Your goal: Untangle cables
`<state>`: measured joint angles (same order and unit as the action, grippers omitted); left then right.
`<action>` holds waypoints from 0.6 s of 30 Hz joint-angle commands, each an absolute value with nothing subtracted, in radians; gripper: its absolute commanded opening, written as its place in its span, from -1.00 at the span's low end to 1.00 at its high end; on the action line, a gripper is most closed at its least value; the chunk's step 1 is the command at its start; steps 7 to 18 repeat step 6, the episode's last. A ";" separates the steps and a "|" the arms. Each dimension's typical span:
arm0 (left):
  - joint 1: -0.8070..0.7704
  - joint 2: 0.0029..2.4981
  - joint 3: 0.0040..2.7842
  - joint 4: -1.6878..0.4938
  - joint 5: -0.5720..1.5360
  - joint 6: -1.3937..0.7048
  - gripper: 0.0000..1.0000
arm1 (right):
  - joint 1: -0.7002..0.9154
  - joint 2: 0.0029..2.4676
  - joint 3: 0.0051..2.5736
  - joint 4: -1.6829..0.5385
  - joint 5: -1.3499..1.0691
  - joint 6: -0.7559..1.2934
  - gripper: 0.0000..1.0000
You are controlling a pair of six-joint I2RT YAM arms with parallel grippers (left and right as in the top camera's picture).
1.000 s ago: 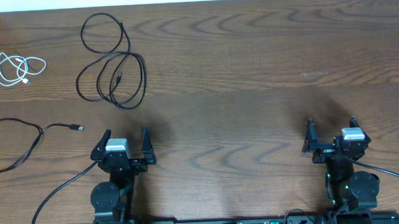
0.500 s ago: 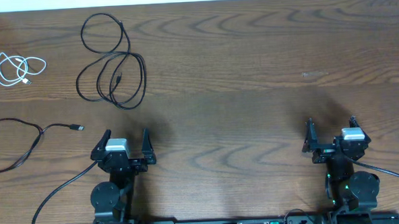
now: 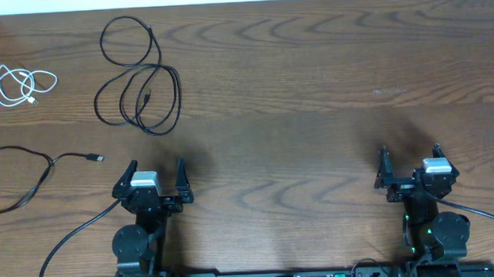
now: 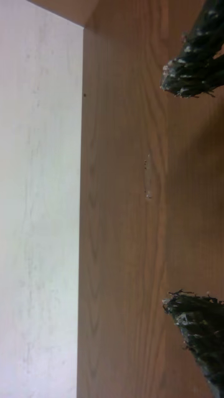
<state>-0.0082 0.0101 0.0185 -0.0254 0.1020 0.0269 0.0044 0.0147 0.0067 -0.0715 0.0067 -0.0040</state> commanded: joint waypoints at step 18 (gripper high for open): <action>-0.004 0.004 0.004 -0.064 0.119 0.026 0.96 | 0.014 0.007 0.005 -0.077 -0.002 0.010 0.98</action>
